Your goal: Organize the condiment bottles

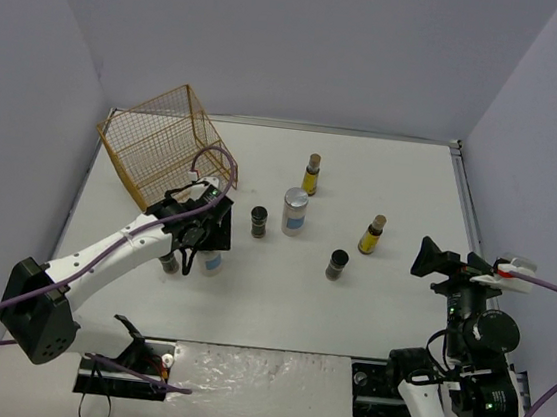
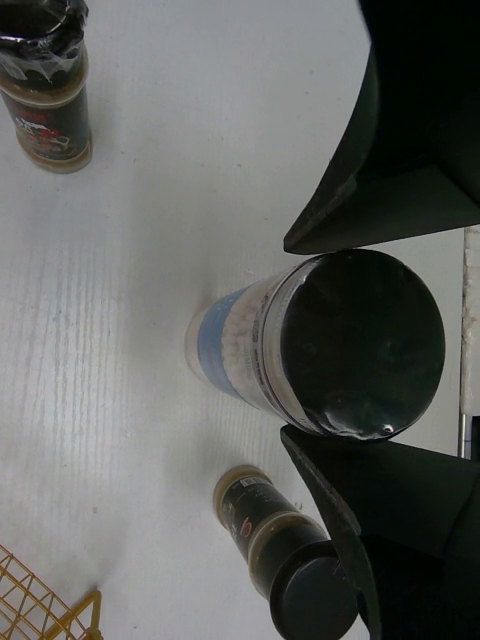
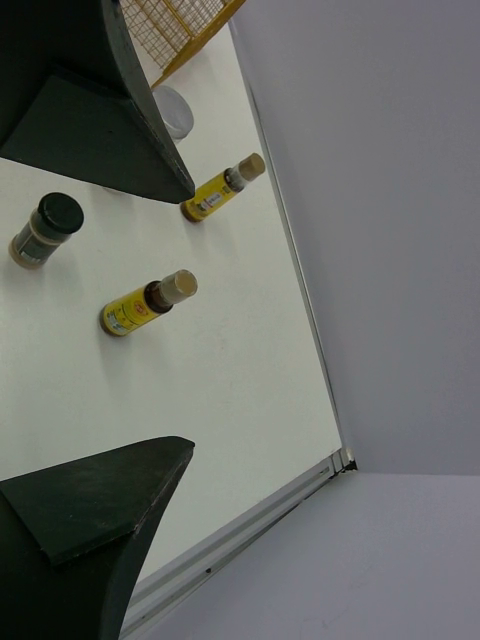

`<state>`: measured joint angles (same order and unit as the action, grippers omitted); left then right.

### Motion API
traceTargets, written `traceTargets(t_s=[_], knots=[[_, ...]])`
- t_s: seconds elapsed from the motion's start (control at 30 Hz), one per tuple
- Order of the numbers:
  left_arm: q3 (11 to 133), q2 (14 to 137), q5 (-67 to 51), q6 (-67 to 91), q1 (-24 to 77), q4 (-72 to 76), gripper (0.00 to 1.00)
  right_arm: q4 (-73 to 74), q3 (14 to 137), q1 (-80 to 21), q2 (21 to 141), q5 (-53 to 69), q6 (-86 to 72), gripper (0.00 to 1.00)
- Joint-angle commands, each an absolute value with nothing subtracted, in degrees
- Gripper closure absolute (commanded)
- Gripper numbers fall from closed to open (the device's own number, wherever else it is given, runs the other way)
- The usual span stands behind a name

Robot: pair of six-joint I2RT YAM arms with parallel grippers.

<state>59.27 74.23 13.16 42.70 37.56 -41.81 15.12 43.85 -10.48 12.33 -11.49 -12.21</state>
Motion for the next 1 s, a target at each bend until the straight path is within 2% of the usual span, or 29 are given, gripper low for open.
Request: traceTargets(t_s=[0.0, 0.1, 0.2, 0.23, 0.4, 0.53, 0.97], knots=[[60.5, 72.3, 14.0, 43.7, 37.9, -41.5, 0.46, 11.2, 43.9, -10.6, 12.4, -12.6, -12.7, 0.00], [61.1, 72.3, 13.6, 43.5, 38.0, -41.9, 0.65, 11.1, 43.8, -10.5, 12.4, -12.7, -12.7, 0.00], [62.9, 71.5, 13.3, 42.7, 37.9, -43.3, 0.94, 11.2, 43.6, -10.5, 12.2, -12.7, -12.7, 0.00], [64.3, 71.1, 13.4, 42.3, 37.9, -44.2, 0.98, 11.2, 43.6, -10.5, 12.2, -12.6, -12.8, 0.00], [73.8, 70.2, 15.6, 38.7, 37.8, -49.8, 1.00, 11.1, 43.6, -10.5, 12.3, -12.3, -12.8, 0.00], [87.8, 72.0, 18.8, 33.4, 35.7, -55.0, 1.00, 11.1, 43.5, -10.5, 12.4, -12.1, -12.9, 0.00], [118.6, 85.4, 17.7, 23.8, 14.1, -53.5, 1.00, 10.5, 42.7, -10.6, 11.9, -10.8, -12.7, 0.00]])
